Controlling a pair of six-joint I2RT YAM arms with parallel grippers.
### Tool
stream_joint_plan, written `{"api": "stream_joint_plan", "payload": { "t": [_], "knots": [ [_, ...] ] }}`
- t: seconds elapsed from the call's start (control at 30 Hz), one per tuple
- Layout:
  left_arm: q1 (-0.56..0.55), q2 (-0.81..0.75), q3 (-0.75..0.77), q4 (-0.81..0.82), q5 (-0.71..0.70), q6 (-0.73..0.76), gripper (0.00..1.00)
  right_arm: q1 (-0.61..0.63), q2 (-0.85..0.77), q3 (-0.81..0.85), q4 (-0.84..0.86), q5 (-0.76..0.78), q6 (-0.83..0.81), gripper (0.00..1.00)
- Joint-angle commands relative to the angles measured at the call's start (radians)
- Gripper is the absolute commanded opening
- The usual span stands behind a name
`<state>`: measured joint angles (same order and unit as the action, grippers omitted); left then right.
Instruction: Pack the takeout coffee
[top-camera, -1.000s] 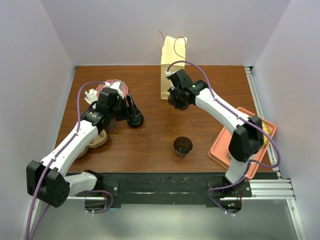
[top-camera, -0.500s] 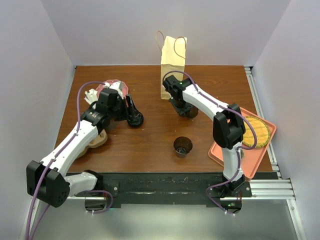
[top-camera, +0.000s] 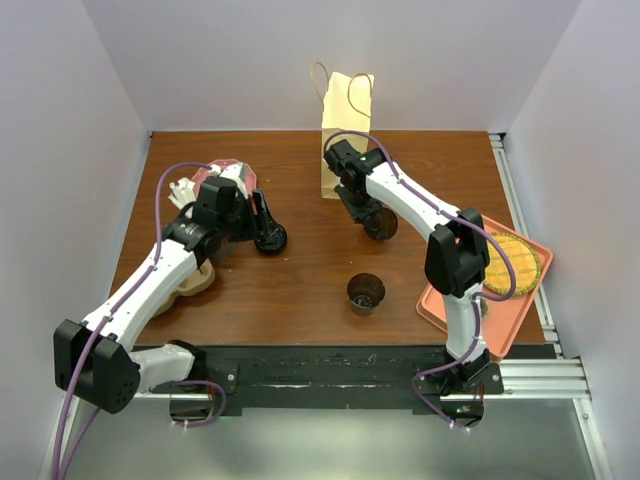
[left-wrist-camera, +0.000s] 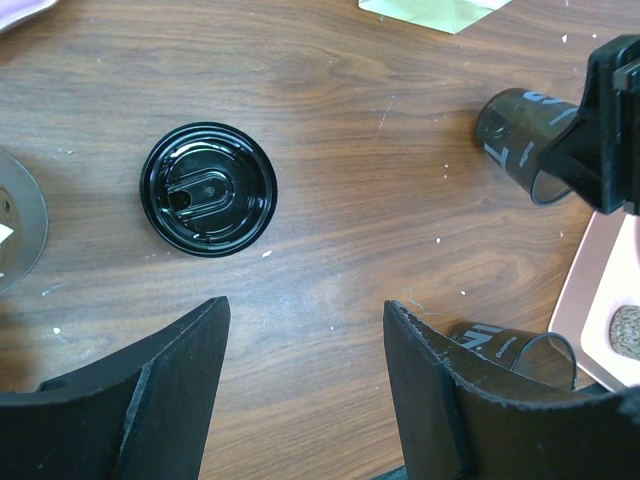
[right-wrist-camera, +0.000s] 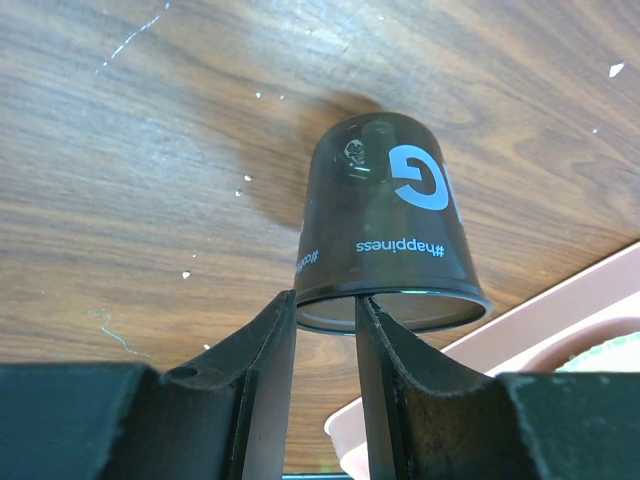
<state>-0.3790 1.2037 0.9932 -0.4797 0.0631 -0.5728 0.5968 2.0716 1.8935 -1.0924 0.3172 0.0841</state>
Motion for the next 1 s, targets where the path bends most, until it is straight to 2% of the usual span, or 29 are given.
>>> {"api": "stream_joint_plan", "payload": {
  "t": [0.0,0.3,0.6,0.8,0.87,0.97],
  "knots": [
    [0.008,0.003,0.039,0.027,-0.011,0.044,0.68,-0.002,0.010,0.050,-0.012,0.040,-0.020,0.34],
    [0.008,-0.001,0.039,0.024,-0.002,0.047,0.67,-0.020,0.051,0.068,0.003,0.060,-0.037,0.34],
    [0.008,0.000,0.038,0.024,0.006,0.053,0.67,-0.022,0.058,0.099,0.023,0.077,-0.052,0.39],
    [0.006,0.007,0.045,0.023,0.021,0.056,0.67,-0.022,0.079,0.119,0.045,0.167,-0.050,0.34],
    [0.005,0.007,0.050,0.018,0.024,0.059,0.67,-0.020,0.059,0.145,0.013,0.152,-0.015,0.34],
    [0.002,0.004,0.055,0.010,0.017,0.060,0.67,-0.020,-0.030,0.052,0.058,0.186,0.028,0.37]
  ]
}}
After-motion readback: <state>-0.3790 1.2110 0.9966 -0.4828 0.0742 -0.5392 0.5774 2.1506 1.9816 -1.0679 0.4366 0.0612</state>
